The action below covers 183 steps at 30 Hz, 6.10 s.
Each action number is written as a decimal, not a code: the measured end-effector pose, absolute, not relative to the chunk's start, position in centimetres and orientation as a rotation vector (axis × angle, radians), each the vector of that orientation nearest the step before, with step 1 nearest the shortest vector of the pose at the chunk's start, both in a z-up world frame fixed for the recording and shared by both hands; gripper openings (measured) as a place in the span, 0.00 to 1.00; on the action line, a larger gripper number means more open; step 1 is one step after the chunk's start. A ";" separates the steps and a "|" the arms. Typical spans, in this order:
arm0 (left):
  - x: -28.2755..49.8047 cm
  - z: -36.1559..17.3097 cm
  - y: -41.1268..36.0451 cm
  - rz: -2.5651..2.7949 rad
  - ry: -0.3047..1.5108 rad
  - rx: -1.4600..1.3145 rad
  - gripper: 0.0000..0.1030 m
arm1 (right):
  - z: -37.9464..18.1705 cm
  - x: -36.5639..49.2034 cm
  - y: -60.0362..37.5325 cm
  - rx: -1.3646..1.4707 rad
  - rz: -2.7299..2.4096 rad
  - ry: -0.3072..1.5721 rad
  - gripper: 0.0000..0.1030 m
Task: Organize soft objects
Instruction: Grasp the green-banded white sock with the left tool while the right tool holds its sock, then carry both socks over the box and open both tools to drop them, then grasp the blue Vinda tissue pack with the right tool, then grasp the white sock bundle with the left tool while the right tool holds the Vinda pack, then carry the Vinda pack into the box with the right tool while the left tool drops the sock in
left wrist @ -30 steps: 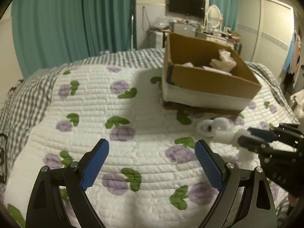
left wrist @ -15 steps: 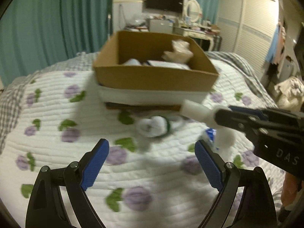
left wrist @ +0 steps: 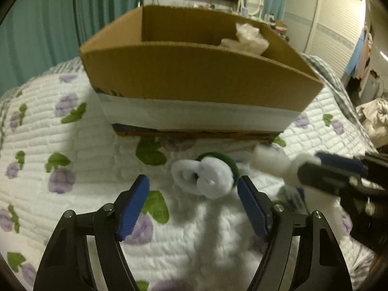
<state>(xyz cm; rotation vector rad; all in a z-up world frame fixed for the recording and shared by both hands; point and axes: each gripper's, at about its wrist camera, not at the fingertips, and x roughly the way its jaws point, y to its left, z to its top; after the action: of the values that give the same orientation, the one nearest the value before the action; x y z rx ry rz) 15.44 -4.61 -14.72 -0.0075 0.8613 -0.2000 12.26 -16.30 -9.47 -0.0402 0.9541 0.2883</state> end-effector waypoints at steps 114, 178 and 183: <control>5.5 5.0 -4.0 -0.106 0.423 -0.060 0.88 | 7.3 2.4 -21.5 -0.113 0.203 0.566 0.93; 11.4 -13.9 -10.6 -0.228 0.877 0.002 0.29 | -8.3 9.5 -25.4 -0.027 0.119 0.914 0.71; 9.9 -10.5 -8.8 -0.226 0.817 0.012 0.29 | -5.6 8.9 -24.6 -0.034 0.139 0.866 0.71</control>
<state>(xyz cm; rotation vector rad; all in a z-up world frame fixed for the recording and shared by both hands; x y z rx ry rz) 9.92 -8.80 -10.52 0.0118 0.8171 -0.2255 8.88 -24.59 -5.61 -0.0342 0.8662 0.1391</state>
